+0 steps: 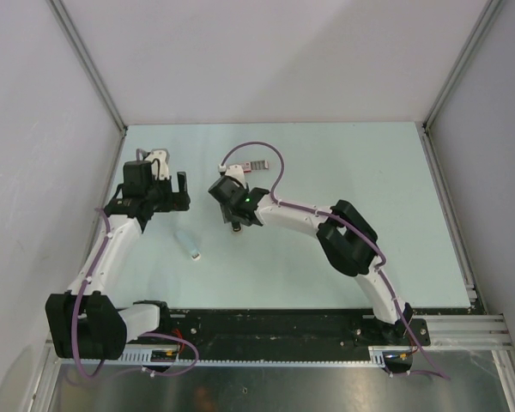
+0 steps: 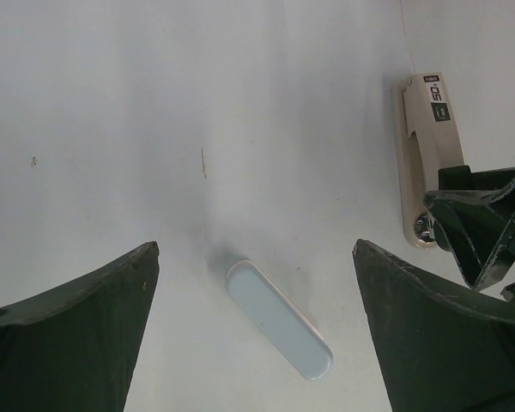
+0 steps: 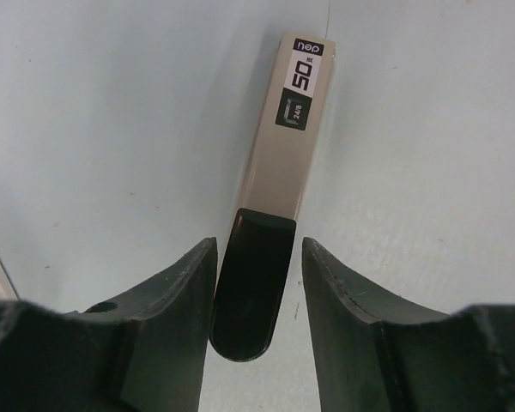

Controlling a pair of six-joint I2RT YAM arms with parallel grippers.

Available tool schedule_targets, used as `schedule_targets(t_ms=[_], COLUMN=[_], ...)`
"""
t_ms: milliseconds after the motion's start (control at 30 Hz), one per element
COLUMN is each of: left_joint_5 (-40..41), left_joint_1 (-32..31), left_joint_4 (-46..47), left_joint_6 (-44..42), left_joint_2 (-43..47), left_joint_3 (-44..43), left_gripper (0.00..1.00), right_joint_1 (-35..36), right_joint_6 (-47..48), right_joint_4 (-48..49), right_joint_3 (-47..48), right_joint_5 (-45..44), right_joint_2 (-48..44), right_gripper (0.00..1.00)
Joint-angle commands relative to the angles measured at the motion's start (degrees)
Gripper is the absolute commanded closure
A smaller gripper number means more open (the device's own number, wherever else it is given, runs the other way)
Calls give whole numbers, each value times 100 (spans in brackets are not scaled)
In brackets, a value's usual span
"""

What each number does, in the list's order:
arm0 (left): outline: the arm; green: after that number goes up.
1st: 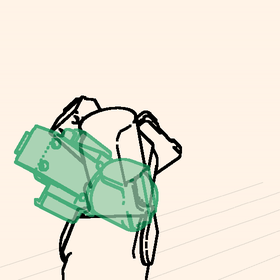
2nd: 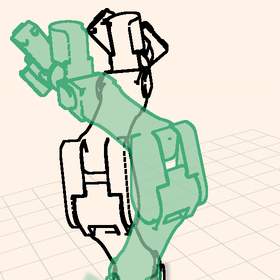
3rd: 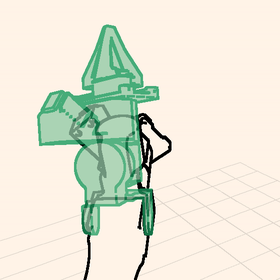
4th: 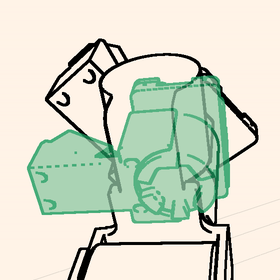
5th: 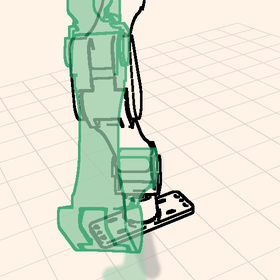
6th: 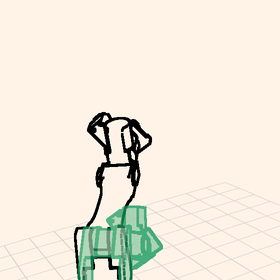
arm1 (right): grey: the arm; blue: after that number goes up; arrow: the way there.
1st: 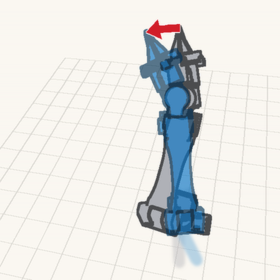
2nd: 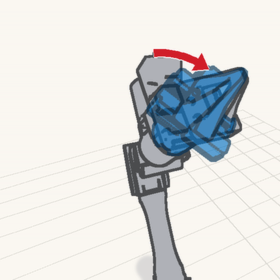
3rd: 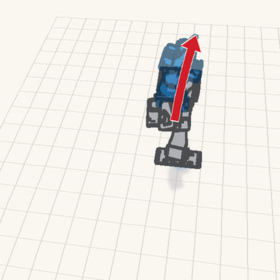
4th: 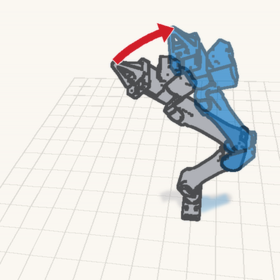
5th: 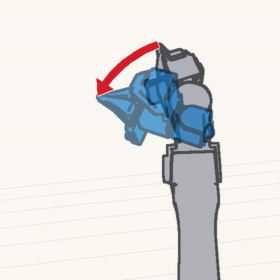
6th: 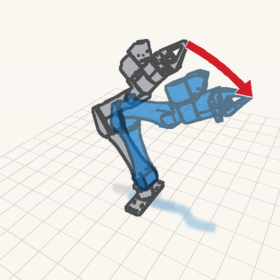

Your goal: Unload the staples from the stapler

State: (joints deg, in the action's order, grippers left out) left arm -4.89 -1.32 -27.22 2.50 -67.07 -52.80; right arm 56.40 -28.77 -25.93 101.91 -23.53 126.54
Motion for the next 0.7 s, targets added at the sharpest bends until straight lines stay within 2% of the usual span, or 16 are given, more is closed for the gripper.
schedule_targets(t_ms=[0, 100, 167, 333, 500, 567, 667], left_joint_5=[-68, -55, -122, -333, -944, -1296, -1976], left_joint_1=[36, 36, 36, 36, -88, -193, -324], left_joint_4=[88, 86, 86, 99, 95, 108, 104], left_joint_6=[-202, -186, -186, -165, -316, -528, -813], left_joint_2=[69, 77, 70, -76, -253, -265, -247], left_joint_3=[22, 67, 120, 201, 265, 284, 330], left_gripper=[1, 1, 1, 6, 9, 3, 1], right_joint_1=[15, 39, 58, 32, 37, 77, 128], right_joint_6=[-152, -162, -165, -440, -997, -1213, -1533], right_joint_4=[-31, 99, 291, 1023, 1661, 1956, 2405], right_joint_3=[73, 23, -94, -667, -1321, -1577, -1849], right_joint_5=[3, -13, -73, -137, -233, -276, -237], right_joint_2=[55, -31, -182, -794, -1328, -1537, -1795], right_gripper=[53, 64, 76, 97, 100, 100, 100])
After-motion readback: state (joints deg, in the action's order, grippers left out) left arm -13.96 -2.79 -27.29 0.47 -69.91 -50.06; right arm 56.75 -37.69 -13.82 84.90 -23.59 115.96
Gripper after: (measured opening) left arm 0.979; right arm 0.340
